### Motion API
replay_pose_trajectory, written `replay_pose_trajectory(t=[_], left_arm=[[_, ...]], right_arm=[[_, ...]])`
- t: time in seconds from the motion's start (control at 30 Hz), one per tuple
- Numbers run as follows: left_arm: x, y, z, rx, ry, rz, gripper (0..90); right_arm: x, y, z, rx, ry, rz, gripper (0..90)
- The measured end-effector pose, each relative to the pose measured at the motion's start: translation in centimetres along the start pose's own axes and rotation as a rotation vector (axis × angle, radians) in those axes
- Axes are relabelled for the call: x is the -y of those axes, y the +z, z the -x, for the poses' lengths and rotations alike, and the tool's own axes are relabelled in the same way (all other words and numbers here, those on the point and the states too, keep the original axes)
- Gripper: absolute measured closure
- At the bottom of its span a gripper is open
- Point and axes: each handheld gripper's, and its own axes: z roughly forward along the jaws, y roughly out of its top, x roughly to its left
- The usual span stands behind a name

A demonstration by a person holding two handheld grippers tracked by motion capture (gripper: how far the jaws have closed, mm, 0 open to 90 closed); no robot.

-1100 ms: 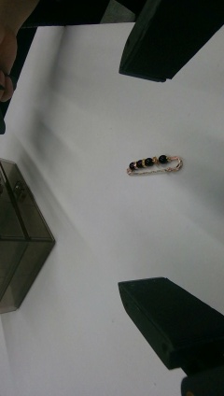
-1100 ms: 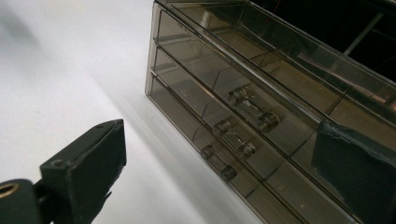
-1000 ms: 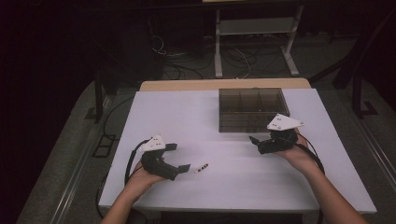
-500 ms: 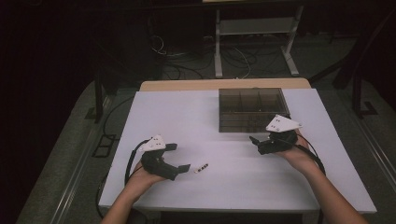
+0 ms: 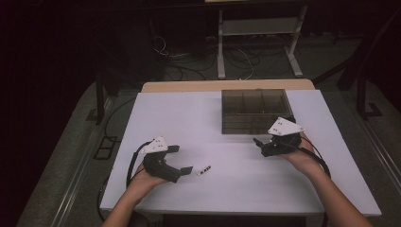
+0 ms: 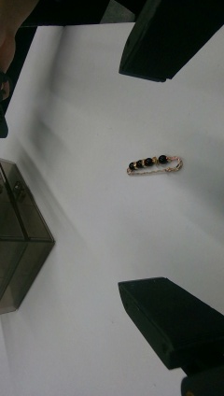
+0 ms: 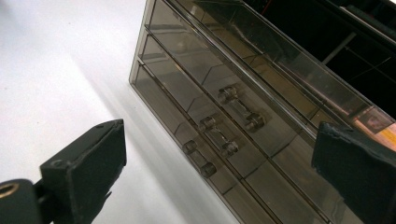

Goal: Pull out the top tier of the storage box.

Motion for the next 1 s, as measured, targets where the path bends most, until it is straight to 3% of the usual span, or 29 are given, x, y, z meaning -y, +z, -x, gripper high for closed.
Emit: replay_pose_trajectory(t=[1.0], left_arm=[[0.00, -0.07, 0.00, -0.003, 0.000, 0.001, 0.0]], right_arm=[[-0.06, 0.12, -0.88, 0.085, -0.163, -0.036, 2.7]])
